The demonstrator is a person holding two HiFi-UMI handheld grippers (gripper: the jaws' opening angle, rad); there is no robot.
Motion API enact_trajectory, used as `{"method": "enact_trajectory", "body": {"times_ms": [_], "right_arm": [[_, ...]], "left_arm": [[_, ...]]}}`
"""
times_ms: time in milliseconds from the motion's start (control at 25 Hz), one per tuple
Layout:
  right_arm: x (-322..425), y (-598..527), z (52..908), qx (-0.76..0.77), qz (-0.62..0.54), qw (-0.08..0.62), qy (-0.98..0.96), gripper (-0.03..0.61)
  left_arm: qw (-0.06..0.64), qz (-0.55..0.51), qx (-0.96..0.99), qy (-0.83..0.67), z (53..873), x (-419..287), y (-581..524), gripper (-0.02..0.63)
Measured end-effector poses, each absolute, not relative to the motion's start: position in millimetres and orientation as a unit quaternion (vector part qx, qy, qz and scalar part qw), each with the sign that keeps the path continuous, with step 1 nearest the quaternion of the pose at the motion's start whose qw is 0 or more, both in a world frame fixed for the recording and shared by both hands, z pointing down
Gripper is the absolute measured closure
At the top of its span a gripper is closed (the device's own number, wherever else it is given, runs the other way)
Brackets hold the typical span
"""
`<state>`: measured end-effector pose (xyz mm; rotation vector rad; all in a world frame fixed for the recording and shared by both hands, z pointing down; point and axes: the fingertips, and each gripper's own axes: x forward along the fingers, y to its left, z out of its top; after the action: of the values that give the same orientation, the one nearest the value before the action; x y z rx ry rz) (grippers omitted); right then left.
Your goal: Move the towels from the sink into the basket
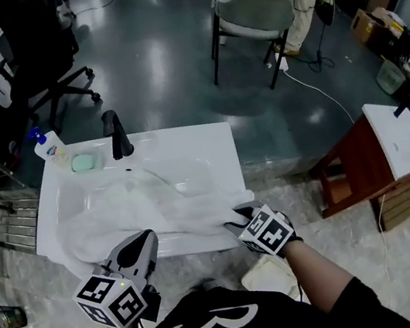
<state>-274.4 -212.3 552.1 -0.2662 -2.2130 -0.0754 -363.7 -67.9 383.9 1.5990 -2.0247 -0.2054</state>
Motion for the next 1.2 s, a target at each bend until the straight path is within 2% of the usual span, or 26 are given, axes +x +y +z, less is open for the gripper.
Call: {"method": "enact_trajectory", "body": {"times_ms": [160, 400, 640, 1000, 1200], "right_arm": [[-273.7, -214.0, 545.0, -0.073, -0.025, 0.436, -0.897, 0.478], [-273.1, -213.9, 514.7, -0.018, -0.003, 0.403, -0.915, 0.482], [-279.0, -206.8, 457.5, 0.026, 0.018, 0.346, -0.938, 0.483], [-272.4, -193.3, 350.9, 0.099, -0.018, 0.256, -0.962, 0.483], [-254.5, -189.9, 290.9, 0.158, -0.016, 0.190, -0.969, 0.483]], "left_arm": [[0.287, -0.079, 0.598, -0.744, 382.9, -368.6, -61.2, 0.607], [0.295, -0.063, 0.614, -0.730, 370.8, -380.9, -50.7, 0.607], [0.304, -0.067, 0.635, -0.707, 373.4, -388.5, -44.6, 0.607], [0.259, -0.005, 0.684, -0.682, 368.4, -385.1, -42.4, 0.607], [0.256, -0.007, 0.713, -0.653, 369.1, -374.5, -46.8, 0.607]]}}
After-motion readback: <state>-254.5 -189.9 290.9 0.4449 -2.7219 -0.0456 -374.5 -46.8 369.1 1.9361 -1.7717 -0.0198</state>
